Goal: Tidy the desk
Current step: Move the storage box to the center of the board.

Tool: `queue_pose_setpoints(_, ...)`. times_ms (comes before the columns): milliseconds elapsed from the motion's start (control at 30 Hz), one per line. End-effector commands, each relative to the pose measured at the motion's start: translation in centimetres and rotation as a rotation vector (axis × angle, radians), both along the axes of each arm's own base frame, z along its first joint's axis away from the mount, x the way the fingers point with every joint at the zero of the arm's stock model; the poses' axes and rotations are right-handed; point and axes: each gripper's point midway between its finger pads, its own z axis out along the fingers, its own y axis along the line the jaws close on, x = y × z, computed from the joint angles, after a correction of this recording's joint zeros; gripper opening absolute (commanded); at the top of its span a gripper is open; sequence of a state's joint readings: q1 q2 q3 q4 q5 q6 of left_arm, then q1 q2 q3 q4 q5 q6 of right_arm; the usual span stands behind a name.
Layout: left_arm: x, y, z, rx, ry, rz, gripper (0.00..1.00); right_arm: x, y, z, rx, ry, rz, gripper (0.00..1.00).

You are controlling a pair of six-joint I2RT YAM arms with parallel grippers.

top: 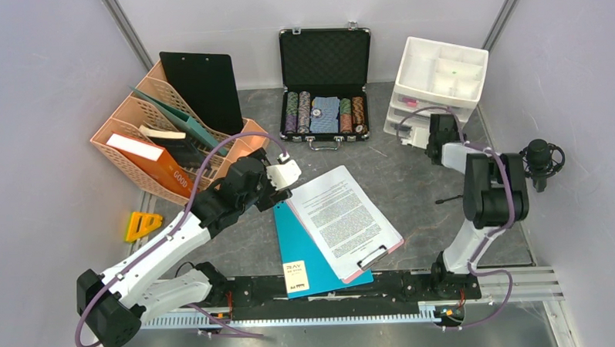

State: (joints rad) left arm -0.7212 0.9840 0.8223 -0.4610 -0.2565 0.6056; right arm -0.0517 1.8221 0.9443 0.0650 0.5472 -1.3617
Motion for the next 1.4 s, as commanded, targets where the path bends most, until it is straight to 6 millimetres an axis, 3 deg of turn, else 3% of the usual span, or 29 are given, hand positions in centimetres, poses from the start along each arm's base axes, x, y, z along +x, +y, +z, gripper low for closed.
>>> queue_pose_setpoints(0,0.8,-0.3,1.9,-0.030,-0.062,-0.004,1.00,0.2,5.0,4.4,0.362,-0.090,0.059,0.50)
queue_pose_setpoints(133,0.8,-0.5,1.8,-0.035,-0.056,-0.004,1.00,-1.1,10.7,7.4,0.723,-0.125,0.105,0.60)
queue_pose_setpoints(233,0.8,-0.6,1.8,-0.041,-0.050,-0.004,1.00,-0.8,13.4,10.6,0.911,-0.185,0.100,0.64)
queue_pose_setpoints(500,0.8,-0.7,1.9,-0.043,-0.041,-0.001,1.00,3.3,18.2,21.8,1.309,-0.412,0.114,0.67)
queue_pose_setpoints(667,0.8,-0.5,1.8,-0.028,-0.038,0.003,1.00,6.4,19.7,26.2,1.477,-0.505,0.106,0.72)
queue_pose_setpoints(900,1.3,-0.6,1.1,-0.002,-0.031,0.008,1.00,11.0,21.6,27.3,1.624,-0.524,0.039,0.72)
queue_pose_setpoints(1000,1.5,-0.8,0.9,0.001,-0.027,0.006,1.00,13.0,21.2,27.0,1.622,-0.574,0.004,0.72)
queue_pose_setpoints(1033,1.6,-0.9,0.7,0.003,-0.024,0.004,1.00,13.3,22.4,27.1,1.636,-0.572,0.005,0.72)
queue_pose_setpoints(1133,1.7,-1.0,0.4,0.010,-0.019,0.002,1.00,14.7,23.2,26.4,1.632,-0.583,-0.024,0.72)
queue_pose_setpoints(1367,2.0,-1.4,0.2,0.006,-0.016,-0.004,1.00,16.9,22.3,22.8,1.522,-0.653,-0.142,0.71)
